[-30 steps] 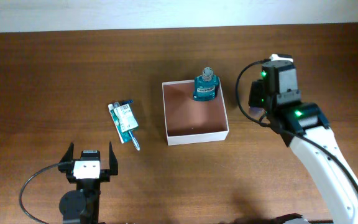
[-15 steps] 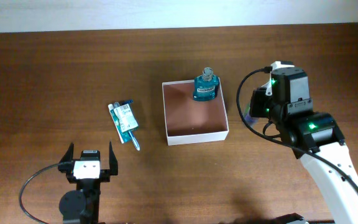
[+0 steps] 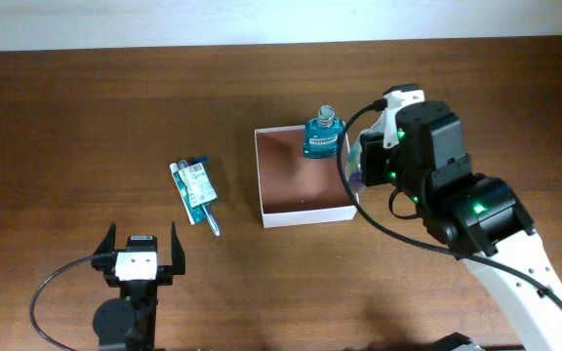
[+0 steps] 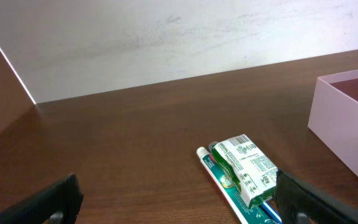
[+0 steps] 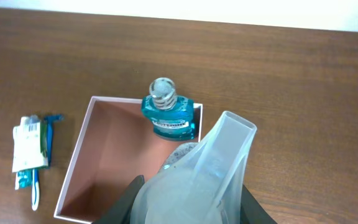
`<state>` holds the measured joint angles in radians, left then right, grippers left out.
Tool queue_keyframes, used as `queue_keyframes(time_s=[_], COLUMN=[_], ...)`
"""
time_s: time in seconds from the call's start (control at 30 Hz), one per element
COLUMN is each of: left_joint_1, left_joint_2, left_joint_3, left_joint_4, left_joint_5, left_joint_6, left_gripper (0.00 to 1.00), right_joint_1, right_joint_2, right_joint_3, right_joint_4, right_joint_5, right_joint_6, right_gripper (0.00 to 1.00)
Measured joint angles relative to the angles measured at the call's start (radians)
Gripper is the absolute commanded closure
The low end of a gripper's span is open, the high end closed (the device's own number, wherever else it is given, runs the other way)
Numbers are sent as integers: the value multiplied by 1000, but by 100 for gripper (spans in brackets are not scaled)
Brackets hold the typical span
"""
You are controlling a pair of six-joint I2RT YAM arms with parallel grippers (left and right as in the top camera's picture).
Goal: Pack container
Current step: 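Carry soap bottle over the box and lower beside the Listerine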
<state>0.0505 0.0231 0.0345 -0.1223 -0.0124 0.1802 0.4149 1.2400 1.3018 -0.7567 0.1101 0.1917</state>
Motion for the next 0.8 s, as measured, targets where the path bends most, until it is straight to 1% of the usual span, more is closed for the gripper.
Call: queue_keyframes(time_s=[0.17, 0.27, 0.57, 0.8], left_joint_1=[0, 0, 0, 0], left_joint_2=[0, 0, 0, 0], left_joint_3=[0, 0, 0, 0], left_joint_4=[0, 0, 0, 0], left_joint_5=[0, 0, 0, 0], left_joint_6=[0, 0, 0, 0], left_gripper=[1, 1, 1, 1], right_joint_1=[22, 42, 68, 68], right_joint_2=[37, 92, 248, 267], right_joint_3=[2, 3, 3, 3], right_joint_4=[3, 23, 59, 90], right_joint_5=[-5, -16, -30, -30], right_joint_6=[-79, -117, -171, -201], right_gripper=[74, 74, 74, 74])
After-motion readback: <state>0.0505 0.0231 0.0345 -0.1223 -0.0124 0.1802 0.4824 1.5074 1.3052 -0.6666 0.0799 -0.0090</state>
